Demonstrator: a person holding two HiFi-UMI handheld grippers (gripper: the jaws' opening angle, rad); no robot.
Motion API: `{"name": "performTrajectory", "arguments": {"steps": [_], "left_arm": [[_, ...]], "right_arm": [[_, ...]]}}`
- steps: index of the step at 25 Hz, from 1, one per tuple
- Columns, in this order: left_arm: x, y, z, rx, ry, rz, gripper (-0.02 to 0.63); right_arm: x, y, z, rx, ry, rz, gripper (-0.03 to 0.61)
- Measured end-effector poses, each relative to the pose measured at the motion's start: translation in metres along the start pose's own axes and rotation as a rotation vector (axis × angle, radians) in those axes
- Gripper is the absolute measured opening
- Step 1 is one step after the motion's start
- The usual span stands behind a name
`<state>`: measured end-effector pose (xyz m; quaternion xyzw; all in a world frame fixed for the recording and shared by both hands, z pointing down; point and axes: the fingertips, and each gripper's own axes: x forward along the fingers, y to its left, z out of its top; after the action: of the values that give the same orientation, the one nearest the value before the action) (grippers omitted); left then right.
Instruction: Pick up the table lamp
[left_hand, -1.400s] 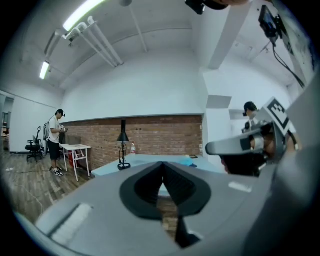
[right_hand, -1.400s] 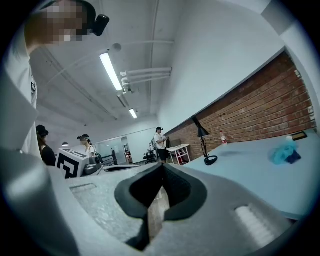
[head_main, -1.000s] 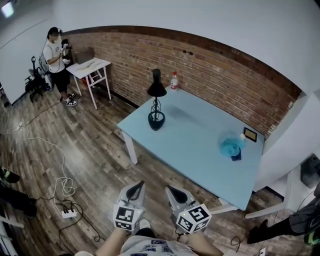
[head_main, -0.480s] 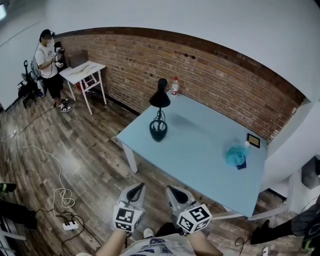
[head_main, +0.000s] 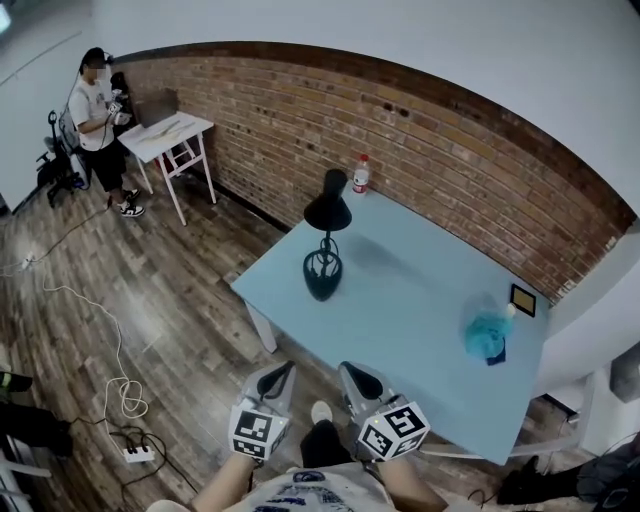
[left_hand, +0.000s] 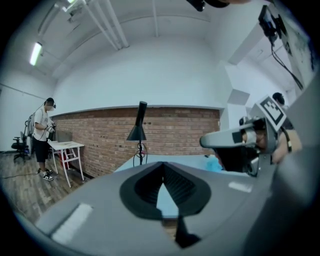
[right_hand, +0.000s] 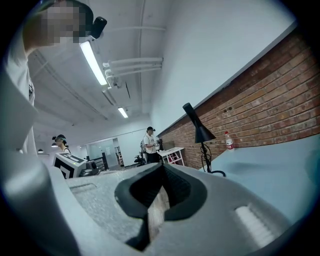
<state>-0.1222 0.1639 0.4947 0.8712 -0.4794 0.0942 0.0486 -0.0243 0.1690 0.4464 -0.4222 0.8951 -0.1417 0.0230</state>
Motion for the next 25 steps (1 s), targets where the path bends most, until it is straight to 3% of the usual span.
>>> {"name": "performTrajectory", "arguments": {"steps": [9,25], "left_arm": [[0.094,0.048,0.035,0.034,-0.005,0.008,-0.008],[0.217,0.084,0.037,0.036,0.054,0.027,-0.008]], "right_arm": [[0.083,-0.069,0.033,0.006,0.003,0.043,-0.002],[0.165,-0.169,0.067,-0.015,0.02,0.122,-0.002]]}}
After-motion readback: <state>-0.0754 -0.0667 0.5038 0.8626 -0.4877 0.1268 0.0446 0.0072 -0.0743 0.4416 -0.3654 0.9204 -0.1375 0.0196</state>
